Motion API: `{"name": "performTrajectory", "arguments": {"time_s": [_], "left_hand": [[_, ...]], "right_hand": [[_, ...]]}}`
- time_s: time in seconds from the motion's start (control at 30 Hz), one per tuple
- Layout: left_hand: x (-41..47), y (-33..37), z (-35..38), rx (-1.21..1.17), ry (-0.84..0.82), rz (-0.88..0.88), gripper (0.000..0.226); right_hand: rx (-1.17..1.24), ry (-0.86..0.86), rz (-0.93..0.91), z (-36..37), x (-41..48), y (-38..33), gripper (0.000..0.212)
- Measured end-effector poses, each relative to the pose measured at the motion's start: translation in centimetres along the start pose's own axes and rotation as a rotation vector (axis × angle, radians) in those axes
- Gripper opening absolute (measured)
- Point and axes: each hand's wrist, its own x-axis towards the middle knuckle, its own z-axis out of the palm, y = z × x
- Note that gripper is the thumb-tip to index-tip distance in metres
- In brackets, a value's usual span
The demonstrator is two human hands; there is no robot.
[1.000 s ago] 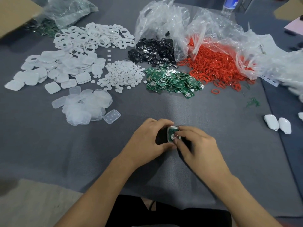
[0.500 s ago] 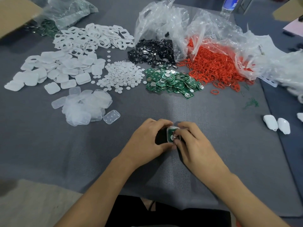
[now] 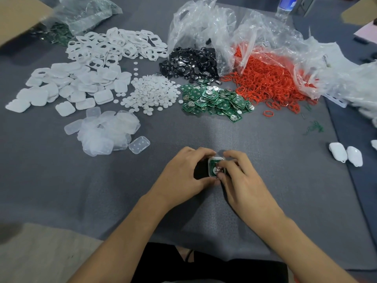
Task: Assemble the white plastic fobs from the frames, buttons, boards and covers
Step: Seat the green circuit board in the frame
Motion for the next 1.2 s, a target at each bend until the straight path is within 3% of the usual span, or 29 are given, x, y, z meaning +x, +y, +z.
{"name": "performTrajectory", "arguments": {"time_s": [1.2], "left_hand": [[-0.1, 0.2, 0.0, 0.005, 0.005, 0.004, 0.051]], "right_hand": [[-0.071, 0.044, -0.069, 0.8, 0.5, 0.5, 0.012]]}}
